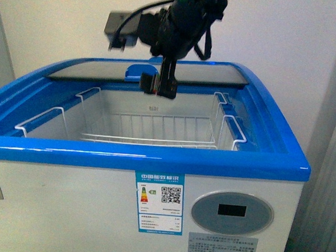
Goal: Put drink in fridge
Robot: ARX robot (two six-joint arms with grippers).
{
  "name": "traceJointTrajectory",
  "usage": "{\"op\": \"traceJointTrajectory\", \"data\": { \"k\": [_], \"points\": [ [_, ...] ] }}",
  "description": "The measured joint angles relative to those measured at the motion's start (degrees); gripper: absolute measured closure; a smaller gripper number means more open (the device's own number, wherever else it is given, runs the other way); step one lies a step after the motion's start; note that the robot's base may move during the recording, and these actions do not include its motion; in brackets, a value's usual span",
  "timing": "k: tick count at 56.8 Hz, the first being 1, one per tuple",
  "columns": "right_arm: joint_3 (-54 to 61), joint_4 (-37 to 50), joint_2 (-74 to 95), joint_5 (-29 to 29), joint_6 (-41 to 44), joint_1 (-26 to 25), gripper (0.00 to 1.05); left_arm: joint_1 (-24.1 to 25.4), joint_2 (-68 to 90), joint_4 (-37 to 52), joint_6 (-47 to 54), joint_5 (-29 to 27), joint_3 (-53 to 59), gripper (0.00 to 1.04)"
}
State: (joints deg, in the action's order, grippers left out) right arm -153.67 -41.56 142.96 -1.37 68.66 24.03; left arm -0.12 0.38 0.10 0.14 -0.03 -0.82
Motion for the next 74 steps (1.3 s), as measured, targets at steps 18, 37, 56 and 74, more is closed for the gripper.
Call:
{"op": "traceJointTrajectory", "data": {
  "k": [18,37,56,74],
  "points": [
    [34.1,22.5,-35.9,2.7,-33.5,-17.0,0.08,0.0,0.0,0.0,0.0,0.0,0.0,1.02],
    [89.5,49.0,-83.0,3.9,-65.4,-20.0,0.55,0.0,-0.1,-0.1,0.0,0.0,0.0,1.02],
    [123.3,62.3,-92.5,1.3,-68.0,-24.0,1.02,0.0,-0.2,-0.1,0.0,0.1,0.0,1.02],
    [137.6,66.7,-100.5,1.3,-68.0,-24.0,1.02,0.0,-0.2,-0.1,0.0,0.0,0.0,1.02]
  ]
}}
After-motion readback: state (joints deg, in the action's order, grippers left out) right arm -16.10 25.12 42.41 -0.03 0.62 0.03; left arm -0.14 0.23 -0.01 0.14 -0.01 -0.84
